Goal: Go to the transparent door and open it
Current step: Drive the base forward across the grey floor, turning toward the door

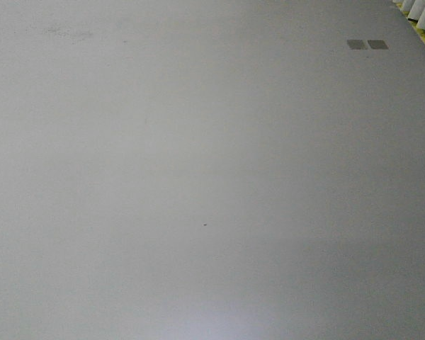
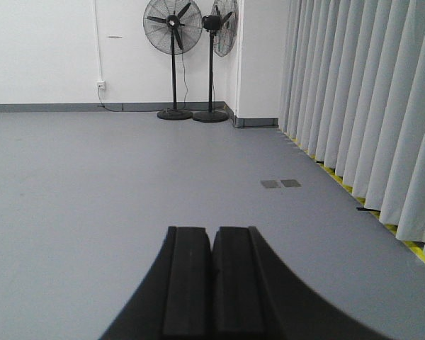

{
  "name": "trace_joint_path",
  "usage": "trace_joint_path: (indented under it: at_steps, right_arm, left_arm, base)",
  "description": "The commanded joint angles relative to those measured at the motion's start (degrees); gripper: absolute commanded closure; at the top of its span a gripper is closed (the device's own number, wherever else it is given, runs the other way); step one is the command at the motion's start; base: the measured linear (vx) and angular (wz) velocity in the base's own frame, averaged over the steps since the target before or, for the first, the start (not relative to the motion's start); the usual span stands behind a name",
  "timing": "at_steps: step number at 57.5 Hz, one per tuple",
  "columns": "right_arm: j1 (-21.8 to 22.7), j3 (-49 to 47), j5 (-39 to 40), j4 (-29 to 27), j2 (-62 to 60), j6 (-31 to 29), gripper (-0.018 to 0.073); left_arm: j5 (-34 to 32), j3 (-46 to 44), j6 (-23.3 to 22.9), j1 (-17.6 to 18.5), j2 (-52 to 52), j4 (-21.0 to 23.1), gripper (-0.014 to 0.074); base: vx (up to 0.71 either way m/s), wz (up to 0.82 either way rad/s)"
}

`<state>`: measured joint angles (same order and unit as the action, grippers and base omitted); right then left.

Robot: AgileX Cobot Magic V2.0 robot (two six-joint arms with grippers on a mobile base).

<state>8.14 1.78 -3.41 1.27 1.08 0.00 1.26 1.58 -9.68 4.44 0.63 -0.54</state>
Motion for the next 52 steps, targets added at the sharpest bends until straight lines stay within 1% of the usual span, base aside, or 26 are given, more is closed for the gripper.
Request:
trace_joint_path:
  at_steps: [1, 25, 38, 52]
  right_arm:
    - [0.29, 0.69, 4.87, 0.16, 0.4, 0.0, 0.0567]
    - [0.29, 0.69, 4.31, 0.32, 0.4, 0.0, 0.0567]
    - [0.29, 0.74, 3.96, 4.24, 0.4, 0.0, 0.0567]
    - [0.29, 0.8, 3.88, 3.47, 0.4, 0.0, 0.0567]
  left_arm:
    - [-4.66, 1.74, -0.6, 0.15, -0.5, 0.11, 0.0598]
    - [-4.66, 1.74, -0.6, 0.15, -0.5, 0.11, 0.0598]
    - [-4.62, 1.74, -0.6, 0.15, 0.79, 0.11, 0.0598]
    - [-4.62, 1.84, -0.6, 0.15, 0.79, 0.11, 0.0598]
  base:
    - [0.0, 0.0]
    - [0.0, 0.0]
    - [0.0, 0.0]
    - [0.0, 0.0]
